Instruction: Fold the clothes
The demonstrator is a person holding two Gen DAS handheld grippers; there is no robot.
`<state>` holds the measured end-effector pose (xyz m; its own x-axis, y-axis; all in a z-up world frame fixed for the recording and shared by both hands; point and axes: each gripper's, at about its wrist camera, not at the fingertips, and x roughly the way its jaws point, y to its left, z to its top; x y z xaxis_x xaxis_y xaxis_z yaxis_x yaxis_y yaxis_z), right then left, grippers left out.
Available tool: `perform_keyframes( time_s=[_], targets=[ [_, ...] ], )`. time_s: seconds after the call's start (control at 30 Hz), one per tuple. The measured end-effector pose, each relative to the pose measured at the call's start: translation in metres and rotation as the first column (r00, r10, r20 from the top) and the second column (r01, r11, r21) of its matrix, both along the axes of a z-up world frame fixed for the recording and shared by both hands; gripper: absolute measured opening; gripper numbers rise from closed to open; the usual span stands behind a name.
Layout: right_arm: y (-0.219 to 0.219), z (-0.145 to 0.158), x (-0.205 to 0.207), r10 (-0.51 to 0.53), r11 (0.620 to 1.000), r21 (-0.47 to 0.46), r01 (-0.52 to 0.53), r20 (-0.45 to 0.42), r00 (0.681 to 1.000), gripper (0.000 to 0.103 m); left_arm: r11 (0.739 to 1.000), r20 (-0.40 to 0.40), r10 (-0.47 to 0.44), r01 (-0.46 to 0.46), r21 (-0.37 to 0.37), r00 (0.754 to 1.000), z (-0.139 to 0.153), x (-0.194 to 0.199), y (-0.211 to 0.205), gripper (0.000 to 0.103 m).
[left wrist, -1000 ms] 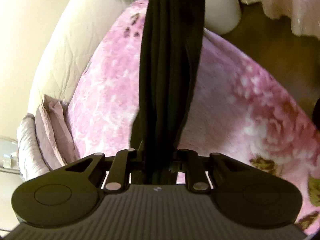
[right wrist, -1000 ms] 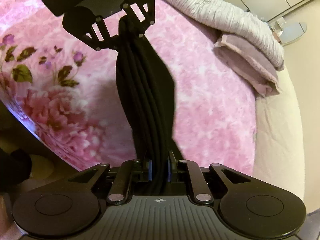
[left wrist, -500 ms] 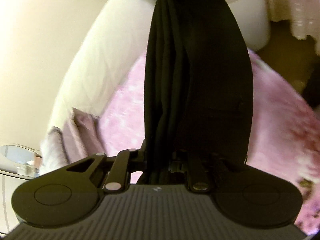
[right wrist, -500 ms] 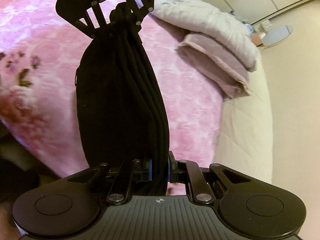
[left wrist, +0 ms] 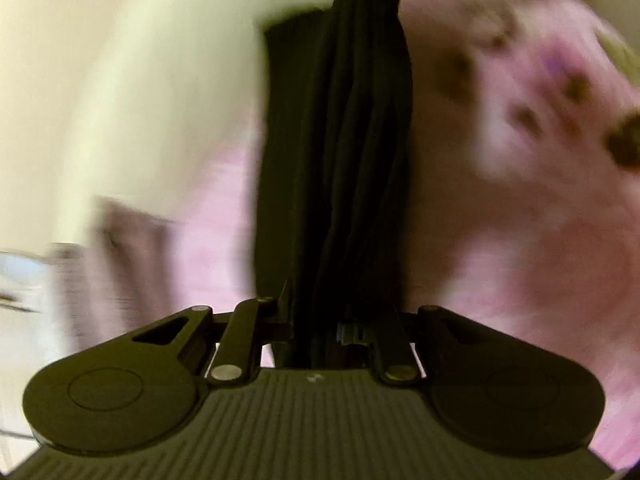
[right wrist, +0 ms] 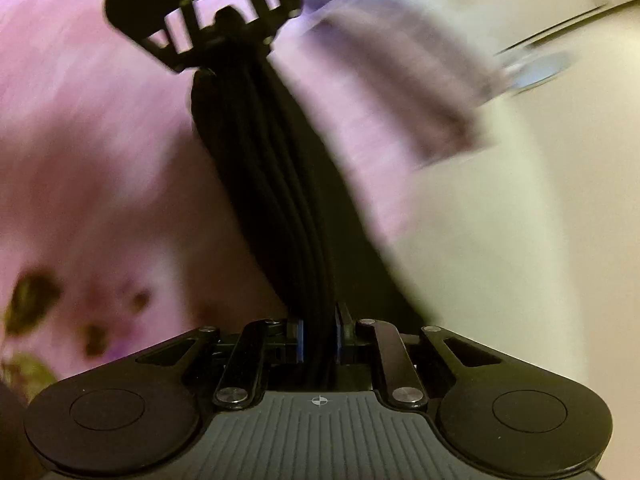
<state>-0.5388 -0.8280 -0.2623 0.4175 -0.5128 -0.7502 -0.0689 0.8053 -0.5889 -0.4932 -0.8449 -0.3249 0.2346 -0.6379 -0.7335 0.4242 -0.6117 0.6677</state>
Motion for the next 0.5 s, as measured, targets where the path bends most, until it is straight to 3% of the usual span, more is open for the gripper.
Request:
perform_keyframes(
  time_s=[0.07,0.2,0.5],
  targets=[
    [-0.004,-0.035,-0.008,-0.005,0.997,0.078,0.007,-0.03,1.0,0.012,1.0,0.005,0.021,-0.021,0.015,1.0,-0.023,-0.004,0.007,0.014],
    [0.002,-0.034,-0.017,-0.078,0.986,0.152,0.07,0.046,0.996,0.012,0.998,-0.012,0.06,-0.06,-0.023,0.998,-0.028,0.003,0.026,0.013],
    [0.018,-0.037,-0.013,-0.091,0.982,0.17,0.082,0.047,0.995,0.012,0.996,-0.04,0.086,-0.087,-0.032,0.996,-0.022,0.011,0.042,0.012]
  ],
)
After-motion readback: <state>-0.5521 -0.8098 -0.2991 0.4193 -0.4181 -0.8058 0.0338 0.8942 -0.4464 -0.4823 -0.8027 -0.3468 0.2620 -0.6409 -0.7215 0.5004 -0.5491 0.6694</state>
